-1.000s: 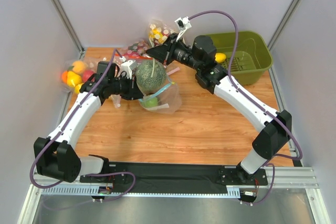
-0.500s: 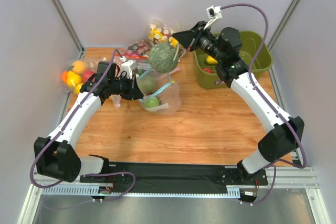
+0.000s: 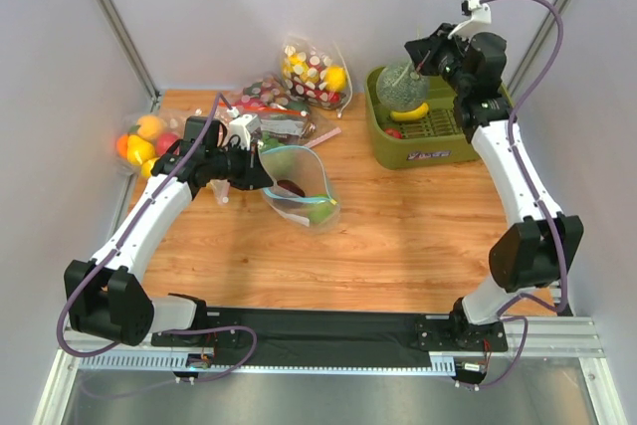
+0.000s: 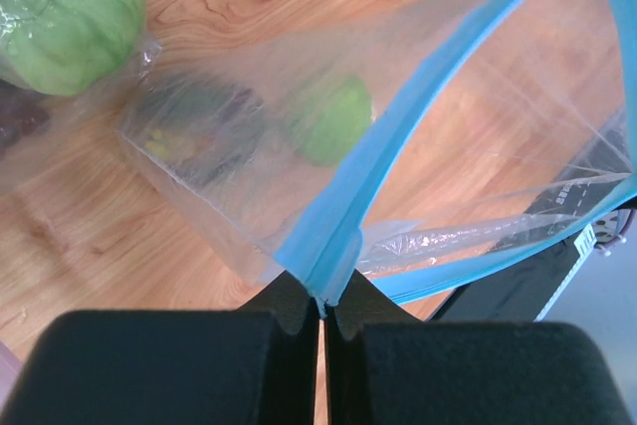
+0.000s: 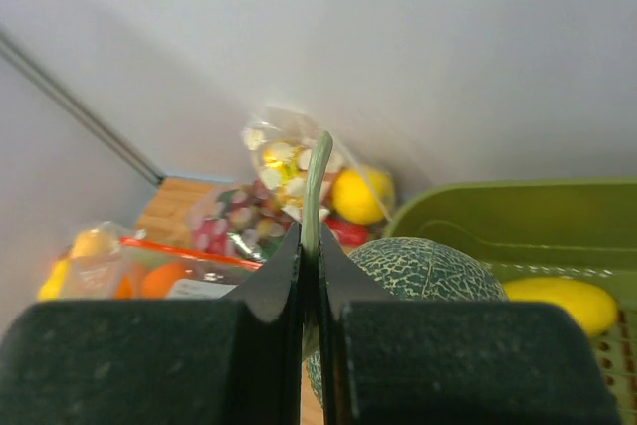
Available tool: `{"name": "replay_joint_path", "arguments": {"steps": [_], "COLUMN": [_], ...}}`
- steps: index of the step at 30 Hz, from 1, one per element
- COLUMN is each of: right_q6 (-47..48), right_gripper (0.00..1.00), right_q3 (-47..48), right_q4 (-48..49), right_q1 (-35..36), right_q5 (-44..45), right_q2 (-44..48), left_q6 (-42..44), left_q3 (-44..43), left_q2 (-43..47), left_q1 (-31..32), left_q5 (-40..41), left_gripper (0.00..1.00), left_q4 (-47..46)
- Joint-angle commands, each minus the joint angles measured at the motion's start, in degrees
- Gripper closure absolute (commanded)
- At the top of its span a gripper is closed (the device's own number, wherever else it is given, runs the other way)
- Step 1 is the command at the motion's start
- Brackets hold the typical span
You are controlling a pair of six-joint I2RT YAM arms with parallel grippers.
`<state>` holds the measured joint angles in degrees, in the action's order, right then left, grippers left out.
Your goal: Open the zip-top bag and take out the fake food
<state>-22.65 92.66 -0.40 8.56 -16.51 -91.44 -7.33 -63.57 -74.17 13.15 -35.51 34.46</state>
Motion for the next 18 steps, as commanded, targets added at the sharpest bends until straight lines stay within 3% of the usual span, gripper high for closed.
{"name": "replay_joint_path", "arguments": {"steps": [1, 9, 13, 15, 16, 18], "right_q6": [6.83, 11.93, 12.63, 12.98, 13.25, 13.60], "right_gripper": [1.00, 0.99, 0.47, 0.39, 0.27, 0.22], "right_q3": [5.33, 10.87, 11.92, 12.19, 12.28, 12.45], "right_q4": [-5.74, -13.30, -15.59, -16.47, -16.64, -17.43], "right_q1": [-1.26, -1.88, -1.79, -1.88, -1.79, -1.79], "right_q5": [6.39, 12.99, 15.19, 15.37, 15.63, 15.98], "right_q2": [-4.87, -13.32, -16.13, -16.49, -16.49, -16.14], "left_q6": [0.30, 0.39, 0.48, 0.39, 0.39, 0.30], "left_q3": [-1.20, -1.20, -1.20, -1.20, -1.20, -1.12], "left_q2": [0.43, 0.61, 0.69, 0.69, 0.78, 0.87], "left_q1": [0.12, 0.12, 0.12, 0.13, 0.12, 0.12], "left_q5": [-0.44, -0.53, -0.70, -0.70, -0.79, -0.79], "left_gripper": [1.00, 1.00, 1.00, 1.00, 1.00, 1.00], "left_q4": [-1.15, -1.06, -1.15, -1.15, -1.15, -1.23]}}
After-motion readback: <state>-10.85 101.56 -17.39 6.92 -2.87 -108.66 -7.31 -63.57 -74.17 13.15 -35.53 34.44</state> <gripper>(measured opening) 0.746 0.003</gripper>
